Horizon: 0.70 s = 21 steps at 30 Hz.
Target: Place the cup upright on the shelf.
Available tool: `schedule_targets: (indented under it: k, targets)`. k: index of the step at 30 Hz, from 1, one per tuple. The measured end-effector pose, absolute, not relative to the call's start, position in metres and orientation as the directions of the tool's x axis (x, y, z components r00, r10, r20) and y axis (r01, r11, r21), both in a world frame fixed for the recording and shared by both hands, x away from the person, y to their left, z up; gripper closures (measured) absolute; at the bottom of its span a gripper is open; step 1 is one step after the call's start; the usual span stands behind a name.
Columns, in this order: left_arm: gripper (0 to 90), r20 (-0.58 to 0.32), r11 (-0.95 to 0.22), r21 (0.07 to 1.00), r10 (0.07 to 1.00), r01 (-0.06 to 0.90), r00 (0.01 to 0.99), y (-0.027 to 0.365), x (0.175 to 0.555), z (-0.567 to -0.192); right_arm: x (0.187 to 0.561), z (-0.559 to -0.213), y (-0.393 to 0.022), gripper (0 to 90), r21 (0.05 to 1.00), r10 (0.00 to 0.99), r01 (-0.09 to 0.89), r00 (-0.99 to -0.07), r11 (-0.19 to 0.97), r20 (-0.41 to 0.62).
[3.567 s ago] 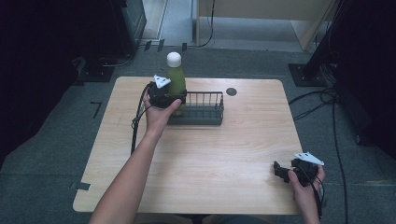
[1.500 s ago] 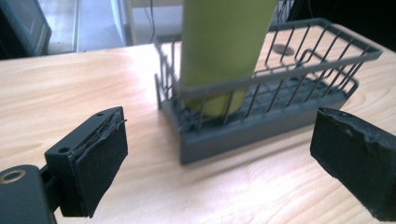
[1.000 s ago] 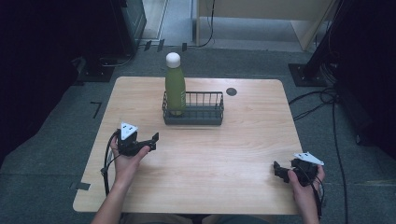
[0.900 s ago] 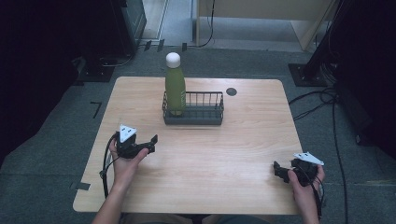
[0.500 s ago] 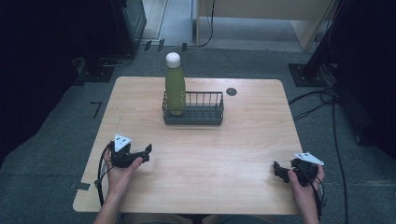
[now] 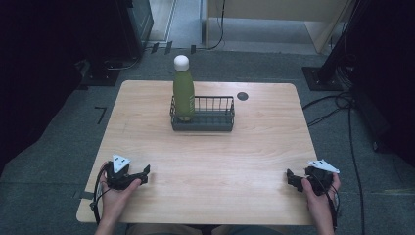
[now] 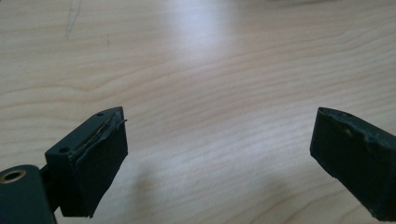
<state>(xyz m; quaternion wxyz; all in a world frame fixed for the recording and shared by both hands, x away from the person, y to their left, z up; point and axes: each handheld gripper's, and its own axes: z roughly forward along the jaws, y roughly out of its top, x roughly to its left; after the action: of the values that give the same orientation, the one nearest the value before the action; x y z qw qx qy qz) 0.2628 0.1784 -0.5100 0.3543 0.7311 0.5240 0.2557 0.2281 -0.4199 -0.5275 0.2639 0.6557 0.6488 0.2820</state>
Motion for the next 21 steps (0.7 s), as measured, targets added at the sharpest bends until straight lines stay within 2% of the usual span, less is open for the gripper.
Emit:
schedule_targets:
  k: [14, 21]
  targets:
    - [5.0, 0.153, -0.292, 0.731, 0.951, 0.617, 0.269, 0.203, 0.245, -0.517, 0.228, -0.528, -0.420, 0.0, 0.712, 1.000, 0.702, -0.002, -0.017, 0.026]
    - [5.4, 0.125, -0.283, 0.719, 0.951, 0.635, 0.283, 0.205, 0.248, -0.517, 0.228, -0.528, -0.420, 0.0, 0.712, 1.000, 0.702, -0.002, -0.017, 0.026]
